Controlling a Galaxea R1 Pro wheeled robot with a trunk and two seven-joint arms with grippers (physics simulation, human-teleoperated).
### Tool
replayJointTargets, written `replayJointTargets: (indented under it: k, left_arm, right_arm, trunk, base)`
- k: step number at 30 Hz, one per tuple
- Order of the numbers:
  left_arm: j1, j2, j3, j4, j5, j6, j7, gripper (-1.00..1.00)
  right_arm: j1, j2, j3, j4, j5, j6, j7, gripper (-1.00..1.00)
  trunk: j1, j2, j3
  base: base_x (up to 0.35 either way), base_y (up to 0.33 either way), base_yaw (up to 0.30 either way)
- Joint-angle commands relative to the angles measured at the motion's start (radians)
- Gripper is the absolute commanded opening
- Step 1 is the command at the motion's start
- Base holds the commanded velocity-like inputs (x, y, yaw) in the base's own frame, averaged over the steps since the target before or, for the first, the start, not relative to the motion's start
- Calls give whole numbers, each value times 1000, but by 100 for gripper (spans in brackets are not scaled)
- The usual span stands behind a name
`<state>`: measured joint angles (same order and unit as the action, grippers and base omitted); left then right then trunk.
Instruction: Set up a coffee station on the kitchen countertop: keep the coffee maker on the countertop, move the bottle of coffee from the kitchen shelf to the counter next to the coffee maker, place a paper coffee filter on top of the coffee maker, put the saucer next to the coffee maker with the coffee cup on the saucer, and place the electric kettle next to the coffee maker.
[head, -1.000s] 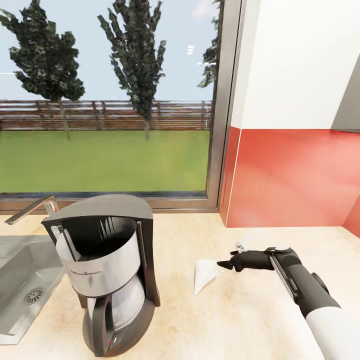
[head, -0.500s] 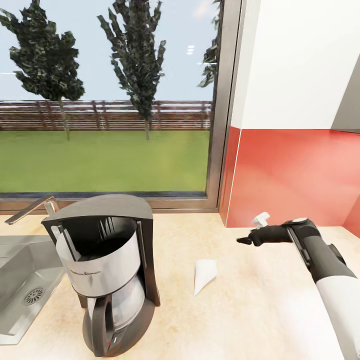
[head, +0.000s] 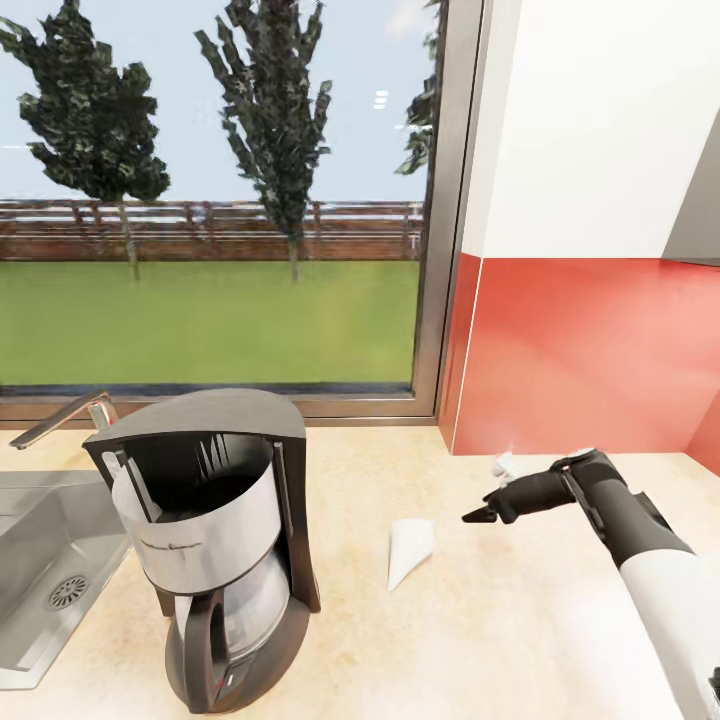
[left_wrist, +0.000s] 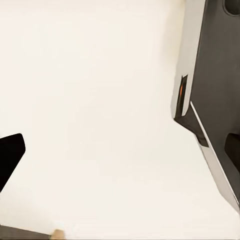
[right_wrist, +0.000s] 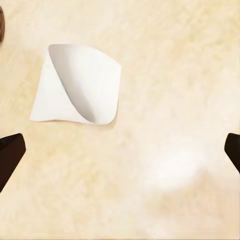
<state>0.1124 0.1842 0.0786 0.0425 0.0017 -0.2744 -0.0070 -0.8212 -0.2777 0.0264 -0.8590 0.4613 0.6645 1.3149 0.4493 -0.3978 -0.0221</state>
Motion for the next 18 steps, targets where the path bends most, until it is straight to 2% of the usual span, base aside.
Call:
replayJointTargets:
  k: [1, 7, 15, 18]
  left_arm:
    - [-1, 0, 7, 2, 0, 0, -1, 100]
    - [0, 0, 7, 2, 0, 10, -1, 100]
    - [0, -2, 7, 1, 0, 12, -1, 100]
    - [-1, -2, 7, 0, 0, 12, 0, 100]
  right_arm:
    - [-1, 4, 2, 13, 4, 8, 5, 100]
    - [-1, 10, 4, 59, 2, 6, 7, 100]
    - [-1, 12, 5, 64, 0, 6, 9, 100]
    - [-1, 21, 7, 62, -1, 6, 9, 100]
  trunk:
    - [1, -2, -2]
    - [1, -2, -2]
    - [1, -2, -2]
    - [1, -2, -2]
  base:
    - [0, 0, 0]
    - [0, 0, 0]
    - [0, 0, 0]
    - [0, 0, 0]
